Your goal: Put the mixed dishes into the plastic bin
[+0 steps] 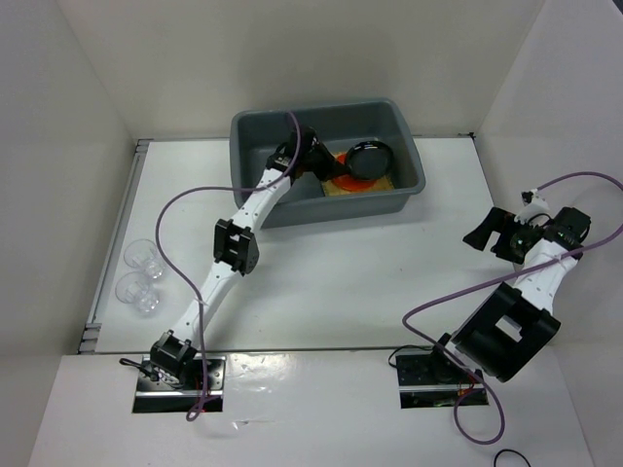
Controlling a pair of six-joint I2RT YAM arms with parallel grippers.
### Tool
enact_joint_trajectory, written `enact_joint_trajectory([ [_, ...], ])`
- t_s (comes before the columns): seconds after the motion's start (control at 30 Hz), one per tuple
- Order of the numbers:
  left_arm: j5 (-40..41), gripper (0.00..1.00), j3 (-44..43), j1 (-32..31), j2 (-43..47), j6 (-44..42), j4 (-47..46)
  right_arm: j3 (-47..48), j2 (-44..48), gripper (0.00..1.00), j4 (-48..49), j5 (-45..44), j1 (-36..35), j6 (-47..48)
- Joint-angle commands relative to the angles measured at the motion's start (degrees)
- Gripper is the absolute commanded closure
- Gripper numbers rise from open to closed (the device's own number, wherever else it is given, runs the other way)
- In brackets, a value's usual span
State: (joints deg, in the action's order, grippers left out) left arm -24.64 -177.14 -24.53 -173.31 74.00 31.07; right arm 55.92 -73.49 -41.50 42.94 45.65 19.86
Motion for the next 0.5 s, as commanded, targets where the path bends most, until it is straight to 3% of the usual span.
enact_joint_trajectory([
  [0.0,1.00,1.00,-2.25,0.80,-2.02,2.12,-3.56,0.68,-0.42,0.02,1.51,2.50,0.41,1.15],
  [0.37,3.29,1.00,-2.25,3.97,-1.24,0.45,-0.75,0.68,-2.09,0.02,2.03,2.50,0.41,0.45],
  [0.4,3.29,0.96,-2.25,3.97,-1.24,0.45,-0.75,0.68,-2.09,0.02,2.03,2.50,0.41,0.45],
  [0.43,2.50,0.80,-2.25,3.97,-1.76,0.45,-0.75,0.68,-2.09,0.02,2.03,2.50,0.41,0.45],
  [0.47,1.89,0.73,-2.25,3.97,-1.76,0.45,-1.88,0.68,-2.09,0.02,2.03,2.50,0.41,0.45],
])
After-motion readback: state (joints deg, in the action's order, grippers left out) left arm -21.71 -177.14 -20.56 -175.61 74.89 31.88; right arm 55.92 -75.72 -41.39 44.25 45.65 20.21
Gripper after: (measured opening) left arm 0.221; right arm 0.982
